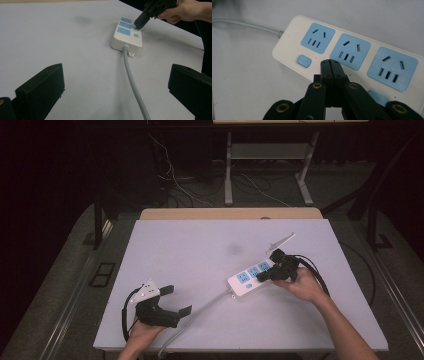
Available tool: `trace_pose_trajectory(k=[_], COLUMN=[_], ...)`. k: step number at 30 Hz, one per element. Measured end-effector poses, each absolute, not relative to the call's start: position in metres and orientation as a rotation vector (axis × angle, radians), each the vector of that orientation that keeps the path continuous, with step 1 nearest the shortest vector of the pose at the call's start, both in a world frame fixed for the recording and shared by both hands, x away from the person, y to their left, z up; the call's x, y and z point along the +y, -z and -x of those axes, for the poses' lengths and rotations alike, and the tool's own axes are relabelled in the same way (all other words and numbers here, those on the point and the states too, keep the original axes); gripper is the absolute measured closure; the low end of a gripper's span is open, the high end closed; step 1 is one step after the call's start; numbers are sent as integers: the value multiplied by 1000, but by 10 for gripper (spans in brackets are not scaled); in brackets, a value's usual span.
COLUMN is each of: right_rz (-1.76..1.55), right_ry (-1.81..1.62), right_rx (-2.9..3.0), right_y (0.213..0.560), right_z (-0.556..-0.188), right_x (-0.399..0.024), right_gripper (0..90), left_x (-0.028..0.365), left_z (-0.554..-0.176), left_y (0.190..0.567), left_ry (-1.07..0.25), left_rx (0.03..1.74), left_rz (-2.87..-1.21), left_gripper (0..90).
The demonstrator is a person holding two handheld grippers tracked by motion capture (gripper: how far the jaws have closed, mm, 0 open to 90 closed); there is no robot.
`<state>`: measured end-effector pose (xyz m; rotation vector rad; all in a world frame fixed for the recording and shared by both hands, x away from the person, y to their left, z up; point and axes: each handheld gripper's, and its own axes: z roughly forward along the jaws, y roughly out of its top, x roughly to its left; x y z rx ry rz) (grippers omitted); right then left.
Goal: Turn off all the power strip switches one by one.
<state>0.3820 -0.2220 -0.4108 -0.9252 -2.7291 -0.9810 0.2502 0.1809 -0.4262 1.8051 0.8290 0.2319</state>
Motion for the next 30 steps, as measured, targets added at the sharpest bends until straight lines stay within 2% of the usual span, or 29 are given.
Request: trace_pose_trajectory(k=[13, 30], right_rz=[903, 850], right_ry=[956, 985], right_rx=[-2745, -2761], right_y=[404, 378], right_z=[-375, -367], right_x=[-221, -214], right_gripper=[900, 900], left_x=[181, 180], left_z=[-249, -249], left_y=[426, 425], left_ry=[-232, -233], left_rx=[825, 822], left_rz=[-1806, -1804], left_gripper=[0, 0])
